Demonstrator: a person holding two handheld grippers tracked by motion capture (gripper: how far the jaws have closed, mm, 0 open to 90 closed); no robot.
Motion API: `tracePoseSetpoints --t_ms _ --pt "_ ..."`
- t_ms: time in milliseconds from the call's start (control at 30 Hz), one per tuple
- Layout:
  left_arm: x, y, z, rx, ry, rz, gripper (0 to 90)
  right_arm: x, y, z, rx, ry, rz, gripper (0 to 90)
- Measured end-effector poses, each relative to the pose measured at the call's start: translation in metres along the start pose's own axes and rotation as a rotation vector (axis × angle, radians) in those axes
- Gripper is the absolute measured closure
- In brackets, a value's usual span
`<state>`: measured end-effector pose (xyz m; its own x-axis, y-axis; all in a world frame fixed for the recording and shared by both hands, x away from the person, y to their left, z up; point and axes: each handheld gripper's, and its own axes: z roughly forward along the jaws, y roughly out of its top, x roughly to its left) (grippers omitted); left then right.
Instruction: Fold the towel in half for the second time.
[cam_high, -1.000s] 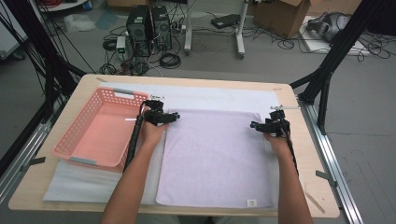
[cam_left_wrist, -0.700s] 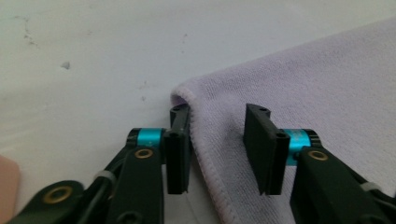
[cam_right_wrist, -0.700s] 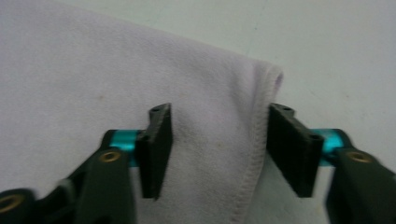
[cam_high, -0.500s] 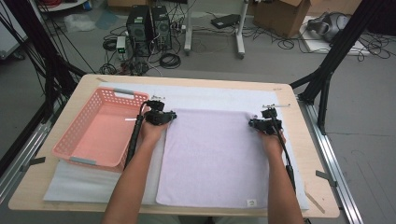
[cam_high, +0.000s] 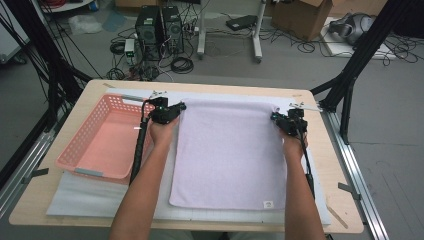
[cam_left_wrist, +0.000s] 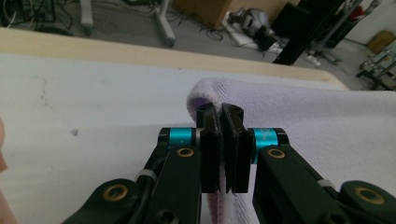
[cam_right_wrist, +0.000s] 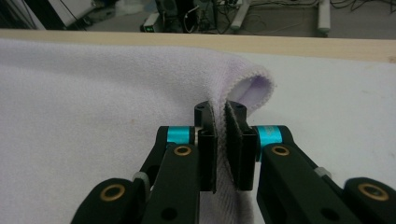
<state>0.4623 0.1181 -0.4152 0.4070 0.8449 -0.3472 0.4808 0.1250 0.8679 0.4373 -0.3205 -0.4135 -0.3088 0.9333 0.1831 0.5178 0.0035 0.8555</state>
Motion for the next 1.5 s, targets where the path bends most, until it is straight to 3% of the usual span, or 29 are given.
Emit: tracePoseSetpoints --t_ms 100,233,267,333,433,467,500,633,733,1000,1167,1267,1300,1333,1367,1400,1500 --pt "-0.007 0.0 -0.007 0.004 -0.013 0.039 85.5 0.0 -0.001 -0.009 -0.023 0.021 -0.012 83.3" --pt "-0.013 -0.002 -0.019 -0.013 -0.034 0.037 85.5 0.003 -0.005 -0.02 -0.03 0.04 -0.018 83.2" --pt "-0.018 -0.002 -0.025 0.001 -0.045 0.065 85.4 0.005 -0.009 -0.03 -0.041 0.058 -0.009 83.2" --pt "-0.023 -0.004 -0.035 -0.023 -0.061 0.081 85.4 0.005 -0.012 -0.039 -0.038 0.085 0.006 83.2" --pt "-0.028 -0.006 -0.043 -0.021 -0.076 0.105 85.4 0.008 -0.012 -0.047 -0.036 0.096 -0.025 83.1" --pt "-0.031 -0.009 -0.052 -0.019 -0.083 0.116 85.4 0.013 -0.014 -0.058 -0.054 0.103 -0.061 83.1" --pt "-0.031 -0.009 -0.052 -0.019 -0.083 0.116 85.4 0.013 -0.014 -0.061 -0.055 0.106 -0.065 83.1" --pt "-0.035 -0.024 -0.079 -0.029 -0.104 0.147 85.4 0.013 -0.026 -0.081 -0.078 0.145 -0.046 82.9" --pt "-0.039 -0.034 -0.092 -0.02 -0.12 0.185 85.3 0.013 -0.039 -0.093 -0.06 0.171 -0.044 82.9" --pt "-0.05 -0.067 -0.116 -0.002 -0.165 0.235 85.2 0.022 -0.072 -0.116 -0.026 0.19 -0.086 82.7" --pt "-0.049 -0.086 -0.127 0.05 -0.172 0.265 85.2 0.026 -0.092 -0.127 0.01 0.203 -0.096 82.6" --pt "-0.048 -0.095 -0.132 0.084 -0.18 0.258 83.8 0.029 -0.102 -0.131 0.035 0.211 -0.095 81.7" --pt "-0.048 -0.096 -0.132 0.091 -0.179 0.257 81.3 0.029 -0.104 -0.131 0.047 0.218 -0.095 79.5" --pt "-0.048 -0.095 -0.132 0.081 -0.149 0.259 71.4 0.028 -0.104 -0.131 0.06 0.224 -0.092 75.5" --pt "-0.048 -0.095 -0.132 0.081 -0.149 0.259 55.6 0.028 -0.104 -0.131 0.06 0.224 -0.092 75.5" --pt "-0.048 -0.09 -0.131 0.053 -0.137 0.226 46.9 0.027 -0.102 -0.135 0.038 0.195 -0.065 61.2" --pt "-0.048 -0.08 -0.124 0.072 -0.153 0.232 40.7 0.023 -0.093 -0.14 0.004 0.154 -0.03 52.2"
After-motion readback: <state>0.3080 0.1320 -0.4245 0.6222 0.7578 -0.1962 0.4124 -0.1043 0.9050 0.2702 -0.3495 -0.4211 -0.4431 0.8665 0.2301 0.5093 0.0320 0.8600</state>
